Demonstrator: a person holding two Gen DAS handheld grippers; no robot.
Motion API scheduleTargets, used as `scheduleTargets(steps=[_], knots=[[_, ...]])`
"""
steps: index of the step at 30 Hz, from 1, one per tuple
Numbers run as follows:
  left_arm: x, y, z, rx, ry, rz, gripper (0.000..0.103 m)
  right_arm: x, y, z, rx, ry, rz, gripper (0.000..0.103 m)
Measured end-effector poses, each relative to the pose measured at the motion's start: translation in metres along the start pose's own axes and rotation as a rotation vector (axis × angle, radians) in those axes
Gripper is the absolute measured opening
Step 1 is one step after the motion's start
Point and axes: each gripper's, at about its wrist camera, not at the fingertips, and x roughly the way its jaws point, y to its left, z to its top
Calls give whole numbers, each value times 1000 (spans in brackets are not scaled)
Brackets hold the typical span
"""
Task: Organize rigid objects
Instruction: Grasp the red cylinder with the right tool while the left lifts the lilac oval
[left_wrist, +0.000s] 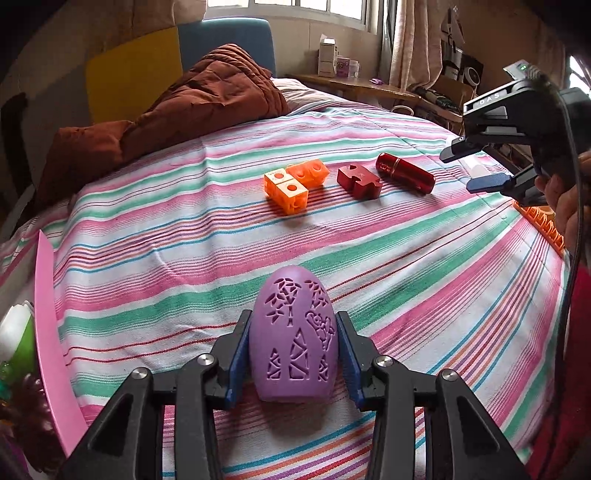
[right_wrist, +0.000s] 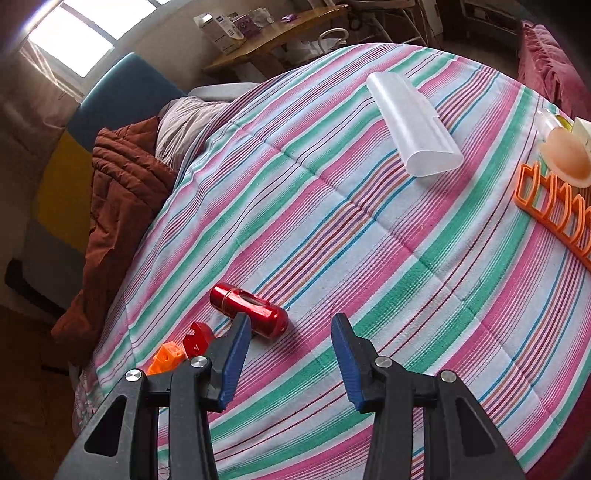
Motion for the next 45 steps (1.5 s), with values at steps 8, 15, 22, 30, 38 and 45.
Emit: scheduleTargets(steps=[8, 15, 22, 30, 38, 45], knots=[[0, 0, 0, -4, -9, -9, 43, 11, 48, 7, -200, 22, -42, 47], [0, 5, 1, -23, -13, -33, 43, 20, 47, 19, -79, 67, -92, 57], [0, 9, 0, -44, -16, -59, 43, 40, 32, 1, 116, 83, -53, 84], [0, 12, 1, -55, -18, -74, 43, 66, 56, 16, 77, 33, -159, 86], [1, 12, 0, -60, -22, -81, 43, 77, 73, 15, -69, 49, -287, 76], [0, 11, -1, -60, -26, -81, 43, 57, 53, 7, -178, 99, -284, 76]])
